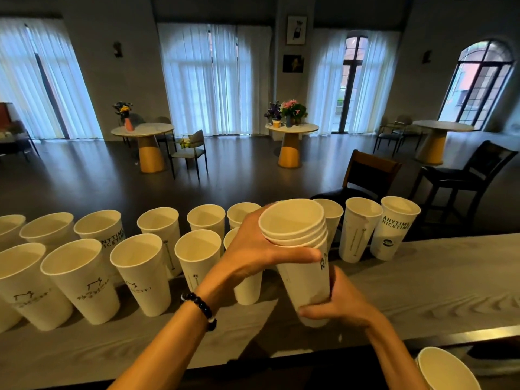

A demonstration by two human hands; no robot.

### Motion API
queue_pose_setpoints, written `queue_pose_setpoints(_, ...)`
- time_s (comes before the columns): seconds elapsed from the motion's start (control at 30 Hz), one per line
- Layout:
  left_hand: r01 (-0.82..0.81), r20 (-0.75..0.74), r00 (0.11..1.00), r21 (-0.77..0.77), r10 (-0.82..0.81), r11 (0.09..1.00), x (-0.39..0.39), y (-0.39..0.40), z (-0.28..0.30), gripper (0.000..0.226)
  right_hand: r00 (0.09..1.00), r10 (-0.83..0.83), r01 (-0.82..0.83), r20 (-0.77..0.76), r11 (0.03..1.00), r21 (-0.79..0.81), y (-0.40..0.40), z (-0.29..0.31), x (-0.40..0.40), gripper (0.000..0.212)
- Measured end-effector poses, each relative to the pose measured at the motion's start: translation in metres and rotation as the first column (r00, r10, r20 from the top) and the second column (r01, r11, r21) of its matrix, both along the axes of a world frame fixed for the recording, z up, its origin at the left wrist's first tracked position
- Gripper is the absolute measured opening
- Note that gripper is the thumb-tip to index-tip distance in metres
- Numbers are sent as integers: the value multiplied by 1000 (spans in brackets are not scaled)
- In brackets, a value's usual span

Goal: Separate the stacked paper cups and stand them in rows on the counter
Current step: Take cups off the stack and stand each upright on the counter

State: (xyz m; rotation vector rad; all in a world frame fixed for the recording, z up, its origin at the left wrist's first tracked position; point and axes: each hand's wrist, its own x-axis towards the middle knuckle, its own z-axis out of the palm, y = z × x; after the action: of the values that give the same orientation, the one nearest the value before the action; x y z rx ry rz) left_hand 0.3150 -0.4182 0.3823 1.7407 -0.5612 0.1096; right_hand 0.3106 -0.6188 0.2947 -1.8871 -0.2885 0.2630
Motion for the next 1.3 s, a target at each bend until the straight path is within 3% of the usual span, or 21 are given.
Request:
queue_pose_setpoints(0.1,-20,24,999,-20,21,1000,4,-4,4,71,999,38,-37,33,999,-19,3,1,5,87)
queue_pose_setpoints(0.23,-121,26,992,-156,127,980,5,-8,-4,67,986,-88,96,142,994,-55,11,7,14,96)
queue_pose_setpoints(0.37,-241,-21,968,-343,249,908,3,-7,0,74,928,-253,262,272,965,3,16,-8,15,74)
queue_pose_setpoints(0.43,-257,-82,965,-505,251,824,6,4,15,98,893,-390,382,224,921,78,15,-26,13,82)
queue_pose_setpoints(0.5,-274,-114,958,-634,263,723,7,19,33,118,865,-496,487,75,866,118,15,-45,12,95)
queue_pose_setpoints(0.6,-306,-160,945,-746,286,591,8,36,50,107,861,-508,508,-16,857,85,19,-66,19,101)
queue_pose_setpoints(0.7,-351,-221,930,-765,292,540,6,48,50,101,849,-526,528,-49,849,31,28,-75,27,83)
queue_pose_setpoints(0.8,-390,-239,913,-753,331,530,2,60,44,113,854,-520,520,-15,854,9,34,-82,39,87)
queue_pose_setpoints(0.87,-401,-242,906,-752,348,523,-2,67,40,120,858,-513,513,5,858,-12,38,-88,46,76)
queue_pose_setpoints(1.03,-397,-230,907,-744,353,536,-7,72,38,115,869,-494,494,-26,869,6,44,-93,55,78)
queue_pose_setpoints(1.2,-363,-220,930,-684,295,633,-16,57,33,114,902,-429,430,-42,903,1,38,-79,45,79)
queue_pose_setpoints(1.3,-329,-247,944,-649,219,686,-28,48,27,116,880,-473,475,-51,872,114,21,-73,19,74)
